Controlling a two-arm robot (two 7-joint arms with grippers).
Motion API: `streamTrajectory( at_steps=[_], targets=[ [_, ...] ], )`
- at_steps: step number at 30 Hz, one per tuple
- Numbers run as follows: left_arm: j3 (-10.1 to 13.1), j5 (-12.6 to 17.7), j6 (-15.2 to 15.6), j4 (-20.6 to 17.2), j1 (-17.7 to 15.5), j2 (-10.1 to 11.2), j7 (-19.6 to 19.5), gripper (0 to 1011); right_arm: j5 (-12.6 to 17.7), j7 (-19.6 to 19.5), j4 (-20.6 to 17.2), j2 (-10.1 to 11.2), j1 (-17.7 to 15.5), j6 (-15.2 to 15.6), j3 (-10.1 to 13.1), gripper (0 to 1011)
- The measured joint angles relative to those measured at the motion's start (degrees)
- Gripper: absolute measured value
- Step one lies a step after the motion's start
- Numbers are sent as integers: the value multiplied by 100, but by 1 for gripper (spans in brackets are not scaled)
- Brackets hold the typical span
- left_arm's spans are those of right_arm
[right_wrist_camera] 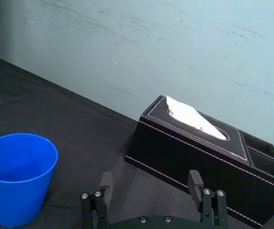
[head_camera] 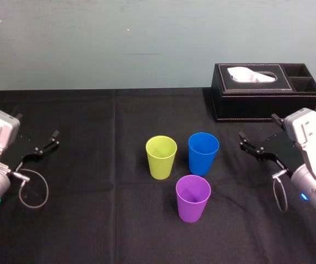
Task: Stack the three plastic cups sequentially using one hand.
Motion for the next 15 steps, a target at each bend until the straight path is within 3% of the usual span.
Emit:
streamTrajectory(
  at_steps=[15],
  targets=[
    [0, 0, 0, 0, 0, 0, 0, 1010, 0, 0, 0, 0, 0, 0, 0, 1003]
  ],
)
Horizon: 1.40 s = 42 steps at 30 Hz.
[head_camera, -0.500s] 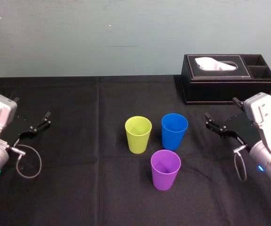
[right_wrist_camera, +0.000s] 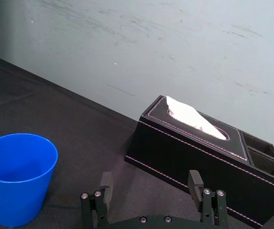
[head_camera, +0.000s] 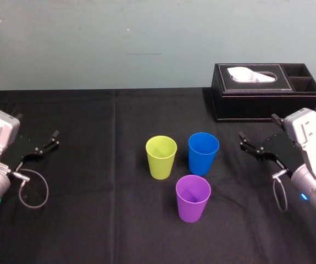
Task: Stack the three plastic cups sequentially using one hand.
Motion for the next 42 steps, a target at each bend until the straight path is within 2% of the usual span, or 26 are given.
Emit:
streamTrajectory(
  at_steps=[42],
  targets=[
    [0, 0, 0, 0, 0, 0, 0, 1010, 0, 0, 0, 0, 0, 0, 0, 1003]
  ],
)
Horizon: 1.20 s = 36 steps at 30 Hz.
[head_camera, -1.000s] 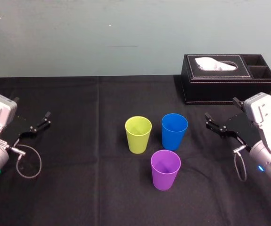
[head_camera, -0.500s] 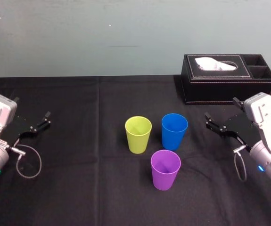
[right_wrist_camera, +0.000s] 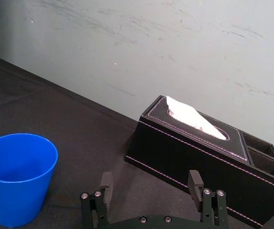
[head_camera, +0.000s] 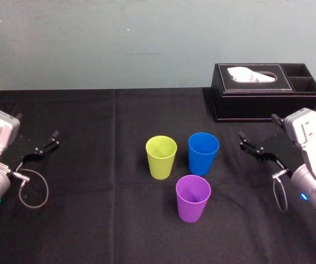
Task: Stack the three plastic cups sequentially using one hand.
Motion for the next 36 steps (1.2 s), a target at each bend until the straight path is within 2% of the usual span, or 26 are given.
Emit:
streamTrajectory(
  at_steps=[5, 14, 19, 29, 36],
  targets=[
    [0, 0, 0, 0, 0, 0, 0, 1010, 2, 6, 0, -3, -2, 1, 6, 1003],
    [0, 0, 0, 0, 0, 0, 0, 1010, 260, 303, -184, -56, -143, 112, 231, 1003],
    [0, 0, 0, 0, 0, 0, 0, 1010, 448, 481, -438, -7, -297, 181, 394, 1003],
    [0, 0, 0, 0, 0, 0, 0, 1010, 800, 851, -1193, 265, -789, 303, 837, 1003],
    [0, 0, 0, 0, 0, 0, 0, 1010, 847, 1001, -1692, 471, -1195, 226, 1124, 1003]
  ],
)
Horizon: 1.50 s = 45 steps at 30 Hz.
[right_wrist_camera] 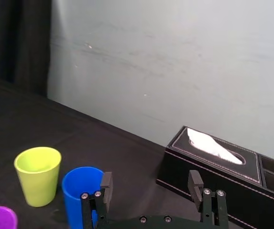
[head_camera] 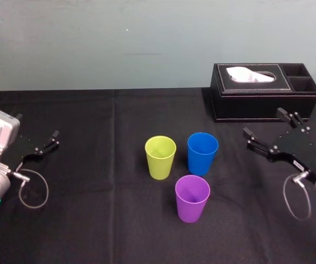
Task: Stack the three plastic cups sequentially using one hand.
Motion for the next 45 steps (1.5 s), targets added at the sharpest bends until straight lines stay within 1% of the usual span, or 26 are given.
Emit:
streamTrajectory(
  at_steps=[3, 4, 7, 17, 20, 23, 26, 34, 39, 42, 45],
  targets=[
    [0, 0, 0, 0, 0, 0, 0, 1010, -28, 79, -239, 115, -239, -77, 126, 1003],
    [0, 0, 0, 0, 0, 0, 0, 1010, -28, 79, -239, 115, -239, -77, 126, 1003],
    [0, 0, 0, 0, 0, 0, 0, 1010, -35, 170, -455, 204, -474, -111, 240, 1003],
    [0, 0, 0, 0, 0, 0, 0, 1010, 43, 448, -883, 362, -1007, -122, 449, 1003],
    [0, 0, 0, 0, 0, 0, 0, 1010, 117, 585, -1023, 411, -1225, -127, 526, 1003],
    [0, 0, 0, 0, 0, 0, 0, 1010, 178, 667, -1088, 428, -1347, -127, 568, 1003],
    [0, 0, 0, 0, 0, 0, 0, 1010, 242, 760, -1159, 436, -1562, -127, 636, 1003],
    [0, 0, 0, 0, 0, 0, 0, 1010, 303, 872, -1258, 387, -1929, -143, 756, 1003],
    [0, 0, 0, 0, 0, 0, 0, 1010, 291, 936, -1305, 347, -2123, -207, 790, 1003],
    [0, 0, 0, 0, 0, 0, 0, 1010, 216, 1001, -1321, 316, -2262, -258, 786, 1003],
    [0, 0, 0, 0, 0, 0, 0, 1010, 178, 1031, -1327, 290, -2330, -277, 778, 1003]
  ],
)
